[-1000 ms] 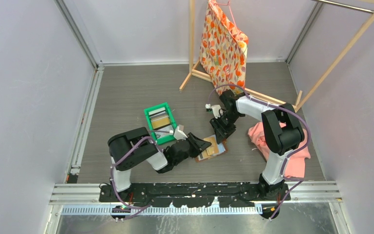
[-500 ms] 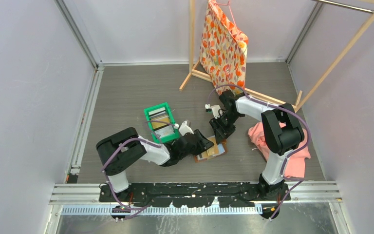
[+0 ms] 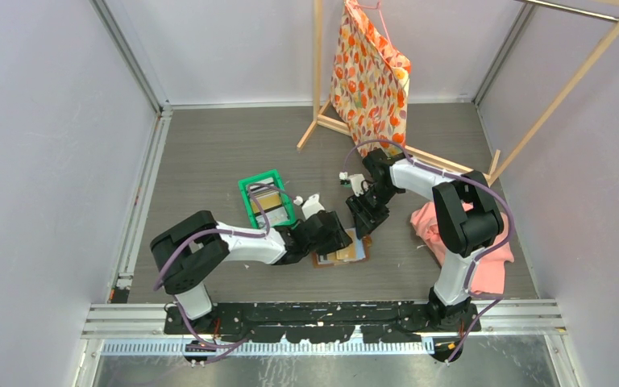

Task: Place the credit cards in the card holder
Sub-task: Insert the credit card into the card holder.

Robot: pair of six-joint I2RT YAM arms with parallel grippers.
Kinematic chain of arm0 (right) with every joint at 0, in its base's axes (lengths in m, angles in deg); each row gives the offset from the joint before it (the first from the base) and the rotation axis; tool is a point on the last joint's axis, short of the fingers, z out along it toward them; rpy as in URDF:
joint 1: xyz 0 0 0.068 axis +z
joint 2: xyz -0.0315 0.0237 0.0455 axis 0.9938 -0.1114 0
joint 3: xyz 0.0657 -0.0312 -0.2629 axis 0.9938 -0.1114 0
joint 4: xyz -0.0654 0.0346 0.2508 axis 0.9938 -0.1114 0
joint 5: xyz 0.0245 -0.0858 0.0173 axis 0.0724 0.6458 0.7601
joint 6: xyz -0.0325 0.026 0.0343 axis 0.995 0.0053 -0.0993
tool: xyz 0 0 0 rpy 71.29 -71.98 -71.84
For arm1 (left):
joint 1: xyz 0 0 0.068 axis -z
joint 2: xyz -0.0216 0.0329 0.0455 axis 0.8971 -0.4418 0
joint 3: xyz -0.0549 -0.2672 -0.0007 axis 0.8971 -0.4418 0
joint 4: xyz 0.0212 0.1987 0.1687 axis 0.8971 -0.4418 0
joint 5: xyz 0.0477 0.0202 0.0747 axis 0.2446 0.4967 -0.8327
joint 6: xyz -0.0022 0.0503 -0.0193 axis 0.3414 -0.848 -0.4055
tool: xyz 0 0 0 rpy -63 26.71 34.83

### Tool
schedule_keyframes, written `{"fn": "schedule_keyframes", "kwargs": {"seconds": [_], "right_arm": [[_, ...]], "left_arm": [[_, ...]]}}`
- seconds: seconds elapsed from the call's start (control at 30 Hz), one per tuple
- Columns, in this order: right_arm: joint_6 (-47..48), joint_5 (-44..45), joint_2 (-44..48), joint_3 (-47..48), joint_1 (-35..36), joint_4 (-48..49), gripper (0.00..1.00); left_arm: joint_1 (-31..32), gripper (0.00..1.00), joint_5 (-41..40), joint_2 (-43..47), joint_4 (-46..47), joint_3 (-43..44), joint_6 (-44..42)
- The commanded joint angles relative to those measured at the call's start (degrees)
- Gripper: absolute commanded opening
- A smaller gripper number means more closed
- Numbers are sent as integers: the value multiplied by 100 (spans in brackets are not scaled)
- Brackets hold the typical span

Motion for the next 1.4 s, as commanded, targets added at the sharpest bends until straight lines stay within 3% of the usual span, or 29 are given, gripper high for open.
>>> {"fn": "schedule_keyframes", "kwargs": {"seconds": [0.0,0.27,0.47,0.83,1.13,1.27,1.37], "right_arm": [[-67,-276,53,227,-68,-105,49],[-111,-464,3,219,-85,-121,49],[-105,-654,131,191,-101,-56,49],[-105,-802,94,161,-109,-43,49],[-195,-1682,11,156,-112,-51,47],[-197,-2058,40,113,-112,-34,43],[-253,-2511,-116,120,-112,-63,31]], "left_arm": [[26,50,-72,242,-905,83,-696],[23,51,247,295,-1082,355,-1667],[13,58,339,470,-1124,388,-2118],[5,61,552,432,-1858,749,-2360],[13,63,615,617,-2093,871,-2736],[11,66,767,662,-2002,794,-2791],[-26,68,914,681,-1899,743,-2771]]}}
